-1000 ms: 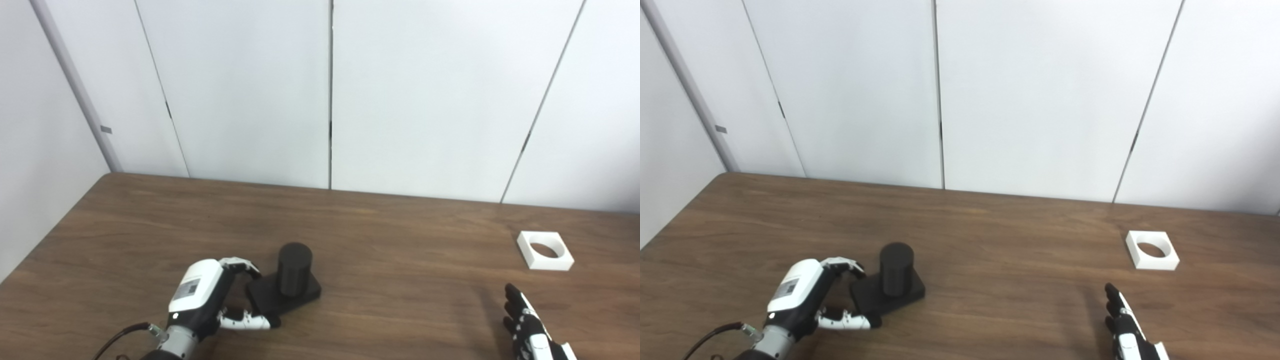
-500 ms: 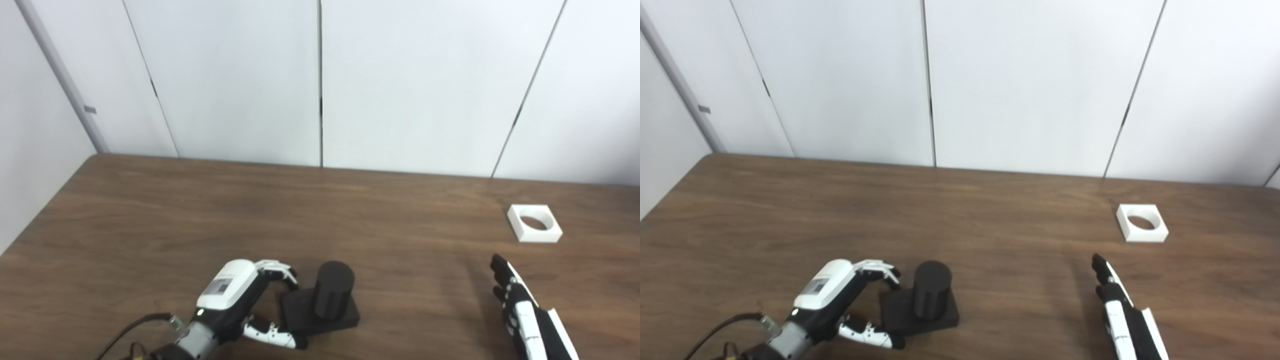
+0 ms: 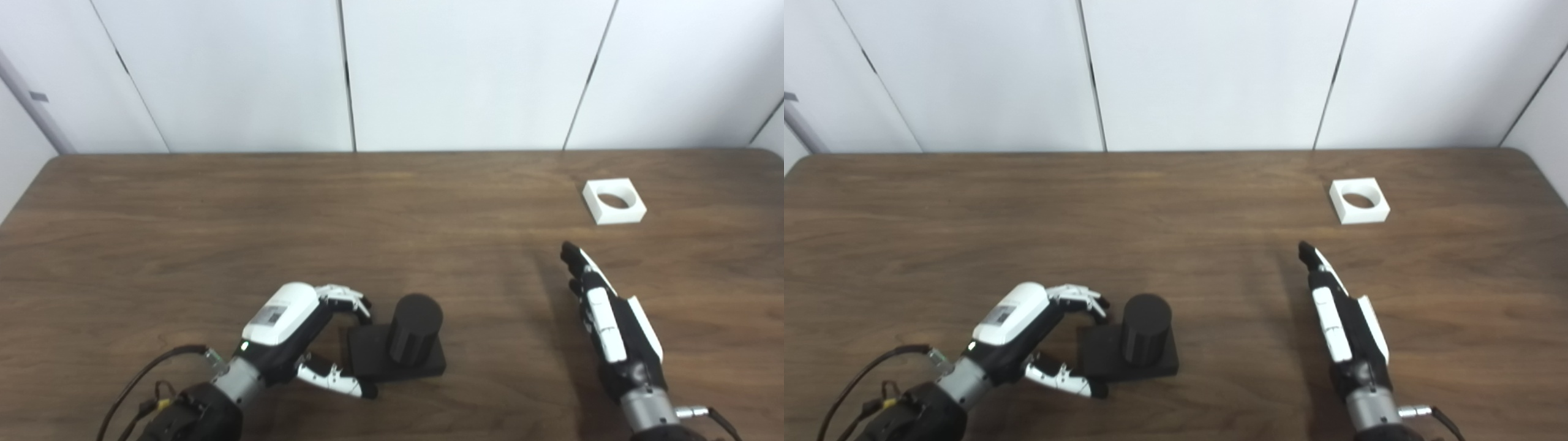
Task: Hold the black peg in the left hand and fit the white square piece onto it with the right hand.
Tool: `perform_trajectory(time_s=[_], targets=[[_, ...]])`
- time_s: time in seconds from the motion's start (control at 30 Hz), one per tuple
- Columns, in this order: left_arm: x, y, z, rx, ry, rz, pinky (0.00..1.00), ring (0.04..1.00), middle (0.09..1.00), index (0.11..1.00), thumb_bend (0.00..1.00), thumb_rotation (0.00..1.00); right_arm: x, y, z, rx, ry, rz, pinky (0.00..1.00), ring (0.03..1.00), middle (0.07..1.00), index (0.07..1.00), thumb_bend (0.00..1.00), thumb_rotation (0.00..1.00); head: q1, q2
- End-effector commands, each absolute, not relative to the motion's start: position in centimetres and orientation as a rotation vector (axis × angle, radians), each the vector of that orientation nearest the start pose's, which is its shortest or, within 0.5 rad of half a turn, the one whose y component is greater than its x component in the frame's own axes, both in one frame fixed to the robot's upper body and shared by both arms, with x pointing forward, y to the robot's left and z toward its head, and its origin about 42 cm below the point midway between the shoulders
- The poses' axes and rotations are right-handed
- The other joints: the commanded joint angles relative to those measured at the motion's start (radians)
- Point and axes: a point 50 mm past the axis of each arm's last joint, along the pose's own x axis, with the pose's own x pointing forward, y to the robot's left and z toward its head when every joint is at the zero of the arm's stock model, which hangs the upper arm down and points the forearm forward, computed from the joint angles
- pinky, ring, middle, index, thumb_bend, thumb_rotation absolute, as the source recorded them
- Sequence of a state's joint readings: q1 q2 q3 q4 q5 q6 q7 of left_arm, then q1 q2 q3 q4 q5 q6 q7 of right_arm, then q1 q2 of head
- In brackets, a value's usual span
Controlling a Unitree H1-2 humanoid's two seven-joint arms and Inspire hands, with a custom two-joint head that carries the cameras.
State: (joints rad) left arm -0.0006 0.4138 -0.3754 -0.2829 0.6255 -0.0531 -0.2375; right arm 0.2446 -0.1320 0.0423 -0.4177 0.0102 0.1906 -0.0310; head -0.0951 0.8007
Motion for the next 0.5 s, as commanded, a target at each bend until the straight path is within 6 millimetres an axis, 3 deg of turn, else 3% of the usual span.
perform_trajectory(time_s=[0.0, 0.33, 0.47], targets=[[24.8, 20.7, 13.2, 1.024, -0.219, -0.665, 0.72, 0.803, 0.766, 0.487, 0.52, 0.05, 21.1, -23.2, 16.0, -0.076, -0.07, -0.032, 1.0, 0.988, 0.948, 0.921, 0.55, 1.0, 0.002, 0.008], [24.3, 19.8, 12.8, 1.166, -0.216, -0.51, 0.78, 0.78, 0.728, 0.488, 0.52, 0.05, 21.1, -23.3, 16.3, -0.079, -0.08, -0.023, 1.0, 0.984, 0.946, 0.919, 0.56, 1.0, 0.015, 0.017], [23.6, 19.6, 12.4, 1.123, -0.168, -0.367, 0.73, 0.753, 0.701, 0.488, 0.52, 0.05, 21.2, -23.4, 16.4, -0.086, -0.081, -0.021, 1.0, 0.986, 0.943, 0.916, 0.56, 1.0, 0.022, 0.02]])
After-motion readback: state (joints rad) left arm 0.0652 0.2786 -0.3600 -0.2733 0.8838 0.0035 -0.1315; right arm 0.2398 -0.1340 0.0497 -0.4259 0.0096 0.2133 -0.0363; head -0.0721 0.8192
